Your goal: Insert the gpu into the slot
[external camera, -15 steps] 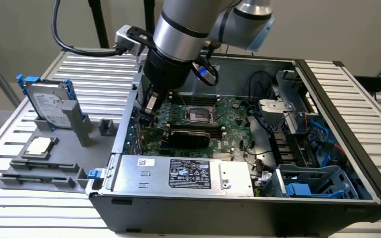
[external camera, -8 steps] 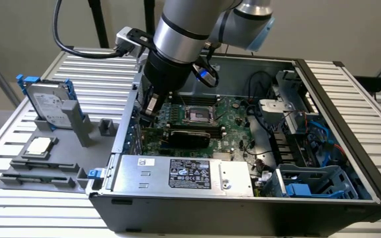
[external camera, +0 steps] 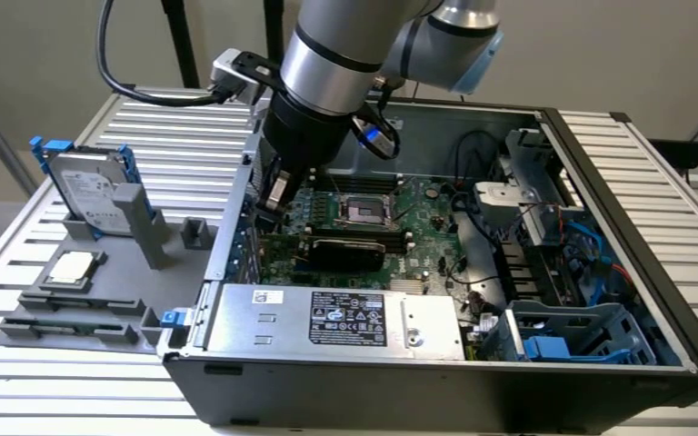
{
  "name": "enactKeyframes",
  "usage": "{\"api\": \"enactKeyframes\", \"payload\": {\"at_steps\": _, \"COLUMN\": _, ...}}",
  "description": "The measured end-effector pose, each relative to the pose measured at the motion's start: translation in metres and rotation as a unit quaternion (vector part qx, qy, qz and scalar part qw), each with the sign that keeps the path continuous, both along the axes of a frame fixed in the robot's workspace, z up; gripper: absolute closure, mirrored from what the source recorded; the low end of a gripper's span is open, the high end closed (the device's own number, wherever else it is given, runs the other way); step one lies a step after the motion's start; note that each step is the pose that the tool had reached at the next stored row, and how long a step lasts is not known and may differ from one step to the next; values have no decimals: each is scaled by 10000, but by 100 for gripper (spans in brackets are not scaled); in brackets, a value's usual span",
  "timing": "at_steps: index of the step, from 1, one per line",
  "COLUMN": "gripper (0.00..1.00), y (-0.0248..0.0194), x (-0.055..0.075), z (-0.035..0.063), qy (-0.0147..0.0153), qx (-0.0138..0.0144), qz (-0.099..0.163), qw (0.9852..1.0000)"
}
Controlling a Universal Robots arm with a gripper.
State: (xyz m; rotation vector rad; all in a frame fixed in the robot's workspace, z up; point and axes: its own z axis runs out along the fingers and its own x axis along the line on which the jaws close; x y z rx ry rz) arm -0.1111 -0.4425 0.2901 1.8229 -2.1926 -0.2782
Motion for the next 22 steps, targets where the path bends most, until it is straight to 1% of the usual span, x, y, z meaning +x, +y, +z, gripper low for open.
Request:
{"api": "enactKeyframes", "payload": {"at_steps": 6, "gripper": 89, "y": 37, "x": -4, "z": 0, "qy": 0, "qx": 0, "qz": 0, "qw": 10000}}
{"api": "enactKeyframes", "payload": {"at_steps": 16, "gripper": 89, "y": 71, "x": -18, "z": 0, "qy": 0, "qx": 0, "qz": 0, "qw": 10000}}
{"api": "enactKeyframes", "payload": {"at_steps": 22, "gripper": 89, "y": 82, "x": -23, "z": 2, "qy": 0, "qx": -3, "qz": 0, "qw": 10000}}
